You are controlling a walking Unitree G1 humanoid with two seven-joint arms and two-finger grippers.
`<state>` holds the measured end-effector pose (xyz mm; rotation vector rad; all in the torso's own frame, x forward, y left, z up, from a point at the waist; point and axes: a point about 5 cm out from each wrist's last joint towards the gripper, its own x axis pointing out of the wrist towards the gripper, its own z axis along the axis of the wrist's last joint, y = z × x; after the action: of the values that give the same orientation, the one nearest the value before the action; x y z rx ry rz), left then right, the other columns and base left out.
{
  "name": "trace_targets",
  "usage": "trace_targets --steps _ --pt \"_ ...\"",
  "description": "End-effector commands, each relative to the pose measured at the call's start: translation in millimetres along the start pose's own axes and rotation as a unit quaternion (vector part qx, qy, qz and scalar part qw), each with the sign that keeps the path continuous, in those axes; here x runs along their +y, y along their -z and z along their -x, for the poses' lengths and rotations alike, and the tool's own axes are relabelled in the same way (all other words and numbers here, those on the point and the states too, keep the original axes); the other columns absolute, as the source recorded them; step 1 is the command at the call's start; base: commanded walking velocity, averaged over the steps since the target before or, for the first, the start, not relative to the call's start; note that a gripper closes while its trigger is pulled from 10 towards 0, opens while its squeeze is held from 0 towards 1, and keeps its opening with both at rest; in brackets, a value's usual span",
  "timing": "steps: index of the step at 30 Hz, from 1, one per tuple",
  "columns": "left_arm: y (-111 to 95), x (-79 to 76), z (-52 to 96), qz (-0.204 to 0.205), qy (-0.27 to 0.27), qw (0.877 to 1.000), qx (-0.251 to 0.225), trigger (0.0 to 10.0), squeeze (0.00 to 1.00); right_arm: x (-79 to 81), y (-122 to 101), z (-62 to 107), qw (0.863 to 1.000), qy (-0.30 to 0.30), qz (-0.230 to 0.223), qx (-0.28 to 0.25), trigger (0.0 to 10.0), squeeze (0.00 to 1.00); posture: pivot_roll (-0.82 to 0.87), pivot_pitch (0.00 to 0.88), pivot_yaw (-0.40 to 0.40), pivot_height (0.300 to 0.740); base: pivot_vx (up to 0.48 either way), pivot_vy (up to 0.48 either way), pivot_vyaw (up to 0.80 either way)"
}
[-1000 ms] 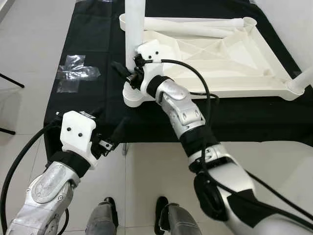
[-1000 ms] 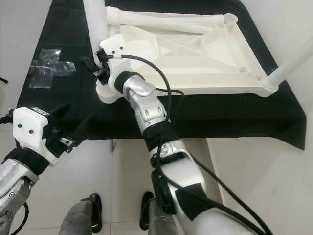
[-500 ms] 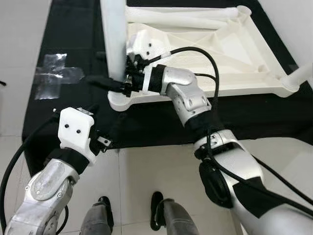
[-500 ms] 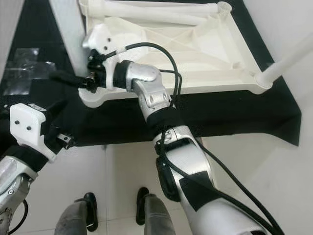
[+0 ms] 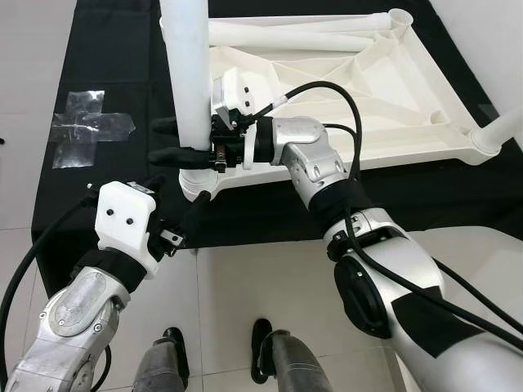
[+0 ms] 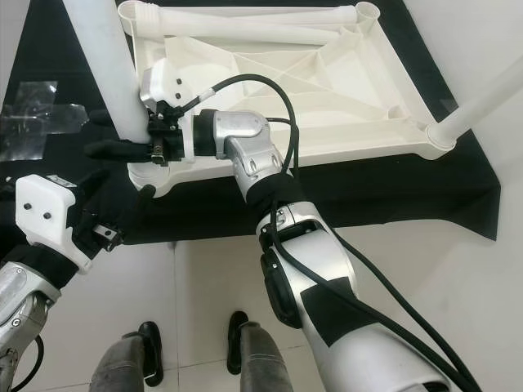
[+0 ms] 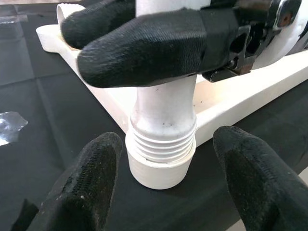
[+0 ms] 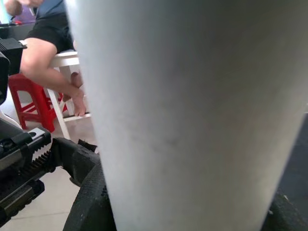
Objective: Building children table
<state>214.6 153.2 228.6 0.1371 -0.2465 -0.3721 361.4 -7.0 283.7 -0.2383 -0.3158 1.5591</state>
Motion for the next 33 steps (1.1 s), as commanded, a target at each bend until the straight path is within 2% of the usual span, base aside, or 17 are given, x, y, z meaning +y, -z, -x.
trace_targets --steps 1,4,5,6,7,8,10,11,15,20,21,23,24,30,31,32,33 --pt "3.3 -0.2 1.9 -0.003 0.005 1.0 0.013 10.0 0.0 3.5 16.2 9.3 1.0 0.016 -0.022 0.004 0.0 0.0 0.2 0.316 -0.157 0.74 0.0 0.0 0.0" --pt "2.9 -0.2 2.6 -0.003 0.004 1.0 0.012 10.0 0.0 3.3 21.1 16.7 0.999 0.039 -0.02 0.008 0.0 0.0 0.19 0.307 -0.158 0.74 0.0 0.0 0.0" --pt "4.0 0.3 3.4 -0.003 0.003 1.0 0.014 10.0 0.0 1.9 31.4 24.7 0.994 0.101 -0.03 0.022 0.0 0.0 0.19 0.298 -0.155 0.74 0.0 0.0 0.0" --pt "5.2 0.3 4.4 -0.003 0.005 1.0 0.017 10.0 0.0 1.4 45.8 25.5 0.973 0.222 -0.026 0.053 0.0 0.0 0.17 0.305 -0.152 0.74 0.0 0.0 0.0" --pt "5.2 0.3 4.4 -0.003 0.005 1.0 0.017 10.0 0.0 1.4 45.8 25.5 0.973 0.222 -0.026 0.053 0.0 0.0 0.17 0.305 -0.152 0.74 0.0 0.0 0.0" --pt "6.0 0.4 4.9 -0.003 0.006 1.0 0.019 10.0 0.0 2.0 54.4 27.2 0.949 0.307 -0.019 0.073 0.0 0.0 0.17 0.305 -0.152 0.74 0.0 0.0 0.0" --pt "4.9 -0.1 4.2 -0.001 0.008 1.0 0.017 10.0 0.0 31.0 74.6 24.2 0.907 0.406 -0.078 0.083 0.0 0.0 0.17 0.322 -0.149 0.74 0.0 0.0 0.0" --pt "4.7 0.0 3.8 -0.001 0.009 1.0 0.017 10.0 0.0 39.1 77.9 24.5 0.9 0.417 -0.099 0.081 0.0 0.0 0.17 0.323 -0.146 0.74 0.0 0.0 0.0" --pt "3.9 0.3 3.5 -0.001 0.009 1.0 0.015 10.0 0.0 59.8 78.2 1.3 0.909 0.396 -0.112 0.068 0.0 0.0 0.17 0.307 -0.135 0.74 0.0 0.0 0.0" --pt "2.8 1.3 1.3 -0.003 0.009 1.0 0.01 10.0 0.0 56.5 70.4 -19.9 0.928 0.355 -0.095 0.055 0.0 0.0 0.17 0.297 -0.139 0.74 0.0 0.0 0.0" --pt "2.9 1.6 1.5 -0.003 0.009 1.0 0.01 10.0 0.0 51.5 66.1 -21.2 0.93 0.353 -0.087 0.052 10.0 0.0 0.17 0.295 -0.135 0.74 0.0 0.0 0.0" --pt "3.5 1.8 1.8 -0.004 0.009 1.0 0.011 10.0 0.0 44.9 60.2 -21.1 0.936 0.341 -0.079 0.042 10.0 0.0 0.18 0.295 -0.133 0.74 0.0 0.0 0.0" --pt "3.8 2.1 1.7 -0.004 0.009 1.0 0.012 10.0 0.0 41.4 52.1 -20.6 0.941 0.327 -0.074 0.034 10.0 1.0 0.18 0.296 -0.128 0.74 0.0 0.0 0.0" --pt "3.5 1.7 0.4 -0.005 0.012 1.0 0.012 10.0 0.0 31.6 31.3 -15.7 0.968 0.243 -0.063 -0.008 10.0 1.0 0.19 0.294 -0.133 0.74 0.0 0.0 0.0" --pt "3.6 1.0 0.2 -0.004 0.013 1.0 0.012 10.0 0.0 28.0 24.0 -11.8 0.981 0.189 -0.048 -0.018 10.0 0.35 0.19 0.297 -0.135 0.74 0.0 0.0 0.0" --pt "3.7 0.4 0.0 -0.004 0.014 1.0 0.012 10.0 0.0 24.4 18.0 -7.8 0.988 0.15 -0.029 -0.02 10.0 0.0 0.19 0.297 -0.136 0.74 0.0 0.0 0.0" --pt "3.7 0.4 0.0 -0.004 0.014 1.0 0.012 10.0 0.0 24.4 18.0 -7.8 0.988 0.15 -0.029 -0.02 10.0 0.0 0.19 0.297 -0.136 0.74 0.0 0.0 0.0"
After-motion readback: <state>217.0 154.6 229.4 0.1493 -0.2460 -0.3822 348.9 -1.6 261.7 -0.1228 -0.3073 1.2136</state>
